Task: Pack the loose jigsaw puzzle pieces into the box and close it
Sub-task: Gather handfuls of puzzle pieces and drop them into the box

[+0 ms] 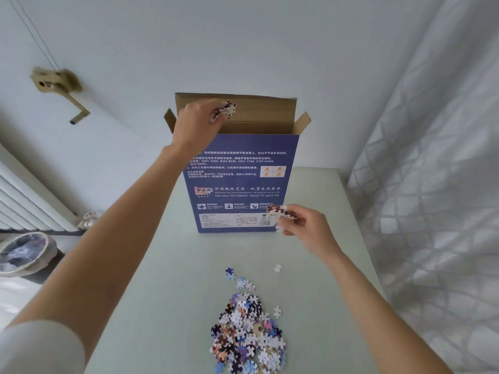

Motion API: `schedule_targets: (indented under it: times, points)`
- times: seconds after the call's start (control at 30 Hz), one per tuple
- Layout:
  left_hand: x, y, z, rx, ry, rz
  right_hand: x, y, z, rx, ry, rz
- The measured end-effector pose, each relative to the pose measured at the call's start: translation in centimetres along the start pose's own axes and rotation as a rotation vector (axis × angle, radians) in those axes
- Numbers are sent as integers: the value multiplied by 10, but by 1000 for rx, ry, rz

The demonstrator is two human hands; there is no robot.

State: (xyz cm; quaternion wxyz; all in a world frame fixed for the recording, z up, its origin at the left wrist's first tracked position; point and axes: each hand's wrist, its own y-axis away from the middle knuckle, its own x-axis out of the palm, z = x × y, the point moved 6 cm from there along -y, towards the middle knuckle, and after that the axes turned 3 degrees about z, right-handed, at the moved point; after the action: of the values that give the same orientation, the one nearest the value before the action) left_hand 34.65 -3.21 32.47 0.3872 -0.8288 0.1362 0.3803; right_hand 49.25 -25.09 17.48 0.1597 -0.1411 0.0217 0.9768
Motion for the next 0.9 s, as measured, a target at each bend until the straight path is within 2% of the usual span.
schedule_targets:
  times: [0.13,0.3,0.43,0.57,0.77,0.9]
  points:
    - [10,-8,5,-70,-41,128,-21,-42,68,-144,68,-35]
    - [16,-5,9,-106,-25,166,-36,-90,138,-374,310,-156]
    - [16,4,7,-57,-8,132,-27,-122,167,-509,755,-261]
    - [14,11,7,27,-11,70,-10,-142,166,-450,1050,-168]
    - [15,15,9,91,-81,40,-2,-160,152,-337,950,-68]
    - [12,21,1,155,-112,-23,-1,-152,153,-437,904,-136]
